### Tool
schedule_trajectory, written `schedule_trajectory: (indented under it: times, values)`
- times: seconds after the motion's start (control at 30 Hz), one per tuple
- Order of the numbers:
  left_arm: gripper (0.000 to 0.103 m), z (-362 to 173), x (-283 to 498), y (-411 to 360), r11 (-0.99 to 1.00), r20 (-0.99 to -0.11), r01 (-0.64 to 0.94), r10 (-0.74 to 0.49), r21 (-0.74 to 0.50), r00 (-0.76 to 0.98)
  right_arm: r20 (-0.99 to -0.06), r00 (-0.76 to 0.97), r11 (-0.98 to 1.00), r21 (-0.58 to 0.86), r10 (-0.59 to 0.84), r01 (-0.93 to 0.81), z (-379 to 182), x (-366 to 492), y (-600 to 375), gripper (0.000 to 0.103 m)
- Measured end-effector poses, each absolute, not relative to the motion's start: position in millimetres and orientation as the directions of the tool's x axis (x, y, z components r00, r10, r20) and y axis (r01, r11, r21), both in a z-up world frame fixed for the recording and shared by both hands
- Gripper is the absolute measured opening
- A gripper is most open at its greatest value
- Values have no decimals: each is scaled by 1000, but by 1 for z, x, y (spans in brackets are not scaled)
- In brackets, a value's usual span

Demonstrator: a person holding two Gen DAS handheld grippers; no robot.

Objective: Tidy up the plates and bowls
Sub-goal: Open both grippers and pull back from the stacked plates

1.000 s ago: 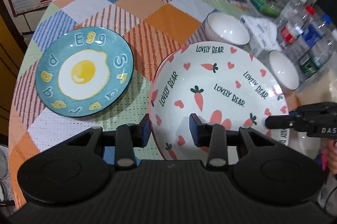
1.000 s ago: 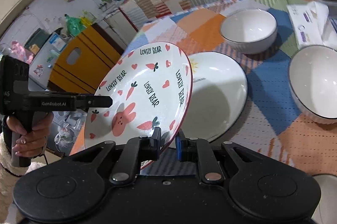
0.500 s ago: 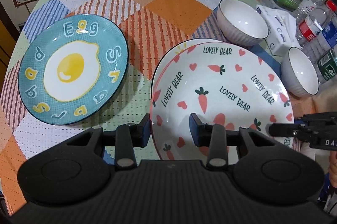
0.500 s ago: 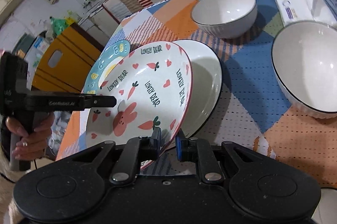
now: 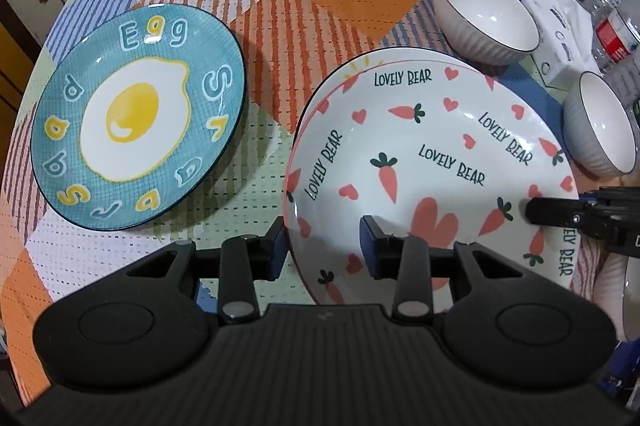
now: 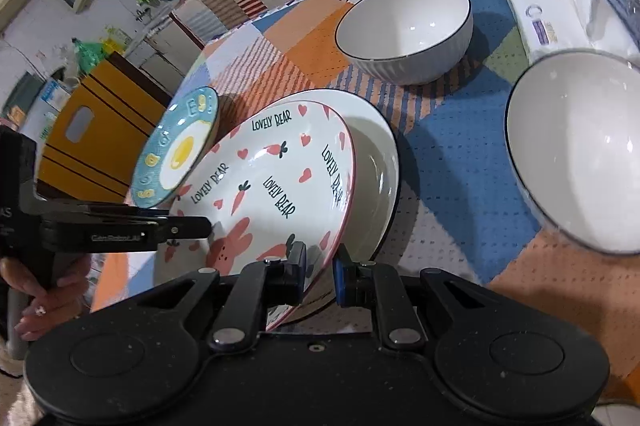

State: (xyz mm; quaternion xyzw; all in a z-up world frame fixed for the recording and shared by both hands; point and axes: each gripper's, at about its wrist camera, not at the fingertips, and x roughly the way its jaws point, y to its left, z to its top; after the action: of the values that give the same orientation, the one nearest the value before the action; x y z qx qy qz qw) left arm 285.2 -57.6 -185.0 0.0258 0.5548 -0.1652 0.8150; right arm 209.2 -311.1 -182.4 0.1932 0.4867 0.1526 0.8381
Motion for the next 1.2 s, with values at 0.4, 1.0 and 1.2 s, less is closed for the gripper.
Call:
schedule_trajectory:
  times: [0.4,1.0,1.2]
  values:
    - [36,-189,284,-58,963,-911,206,-239,-176,337,-865,463,980,164,196,-109,-163,212,-268,35]
    - [35,-167,261,-51,944,-890,277,-274,-178,363,-846,530,998,47,58,-35,-168,201,-259,39]
    - [38,-148,238,-31,938,-862,299,-293,-176,414,-793,593,990,110,141,-88,-142,180,-255,39]
